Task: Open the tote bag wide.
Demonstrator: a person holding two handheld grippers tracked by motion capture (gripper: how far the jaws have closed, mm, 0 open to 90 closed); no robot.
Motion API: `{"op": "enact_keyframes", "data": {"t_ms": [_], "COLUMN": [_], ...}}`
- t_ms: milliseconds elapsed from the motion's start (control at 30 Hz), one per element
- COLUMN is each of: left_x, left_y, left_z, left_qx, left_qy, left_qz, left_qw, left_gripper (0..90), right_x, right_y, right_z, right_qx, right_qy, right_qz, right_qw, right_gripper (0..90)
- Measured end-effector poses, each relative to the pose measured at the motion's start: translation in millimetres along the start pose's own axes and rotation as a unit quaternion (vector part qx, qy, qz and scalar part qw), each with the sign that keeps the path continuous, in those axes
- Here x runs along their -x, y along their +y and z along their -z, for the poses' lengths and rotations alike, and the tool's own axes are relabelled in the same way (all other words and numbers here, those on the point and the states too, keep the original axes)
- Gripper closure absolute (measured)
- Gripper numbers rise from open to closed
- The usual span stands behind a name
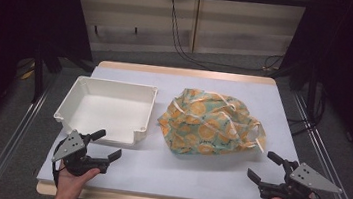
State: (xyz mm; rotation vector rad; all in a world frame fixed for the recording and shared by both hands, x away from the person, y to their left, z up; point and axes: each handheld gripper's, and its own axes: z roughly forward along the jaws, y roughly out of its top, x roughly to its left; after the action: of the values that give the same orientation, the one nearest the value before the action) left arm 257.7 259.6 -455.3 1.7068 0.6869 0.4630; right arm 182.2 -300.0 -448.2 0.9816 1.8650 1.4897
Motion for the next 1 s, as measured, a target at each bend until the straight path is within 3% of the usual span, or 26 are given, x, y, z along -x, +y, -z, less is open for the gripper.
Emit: {"op": "enact_keyframes", "data": {"t_ms": [233,400,467,567,667,733,767,900,1000], "left_x": [0.8,1.2,2.9,3.9,5.9,5.0,6.1,8.5,11.8], "left_y": [0.3,0.0,0.9,0.7,0.3,0.0,-0.9,0.9,-0.5], "left_z": [-1.1,-3.7,-4.7,-6.2,-9.9,-10.1,-11.5,-16.4,-20.3], "left_qx": [-0.015,-0.011,-0.018,-0.021,-0.030,-0.026,-0.019,-0.039,-0.042], "left_qy": [-0.001,-0.009,-0.007,-0.016,-0.015,-0.030,-0.030,-0.035,-0.043], "left_qz": [-0.003,0.017,0.006,0.011,0.000,0.005,0.019,-0.010,-0.005], "left_qw": [0.9999,0.9997,0.9998,0.9996,0.9994,0.9992,0.9992,0.9986,0.9982], "left_gripper": [13.5,14.6,14.6,15.4,15.8,15.8,15.8,15.6,15.1], "right_x": [-0.9,0.8,0.8,0.3,-0.2,-0.1,-0.3,1.4,4.5], "right_y": [1.4,6.2,7.4,8.9,11.8,12.7,13.1,20.3,23.6], "right_z": [-1.3,-1.0,-2.8,-6.2,-9.2,-10.7,-11.7,-12.3,-14.2], "right_qx": [-0.008,0.001,-0.004,-0.014,-0.019,-0.030,-0.027,-0.030,-0.029], "right_qy": [0.010,0.018,0.025,0.043,0.052,0.062,0.062,0.073,0.080], "right_qz": [0.001,-0.012,-0.010,-0.015,-0.018,-0.017,-0.021,-0.020,-0.024], "right_qw": [0.9999,0.9998,0.9996,0.9988,0.9983,0.9975,0.9975,0.9967,0.9961], "right_gripper": [17.5,26.9,27.3,32.3,34.3,36.8,37.6,41.0,41.9]}}
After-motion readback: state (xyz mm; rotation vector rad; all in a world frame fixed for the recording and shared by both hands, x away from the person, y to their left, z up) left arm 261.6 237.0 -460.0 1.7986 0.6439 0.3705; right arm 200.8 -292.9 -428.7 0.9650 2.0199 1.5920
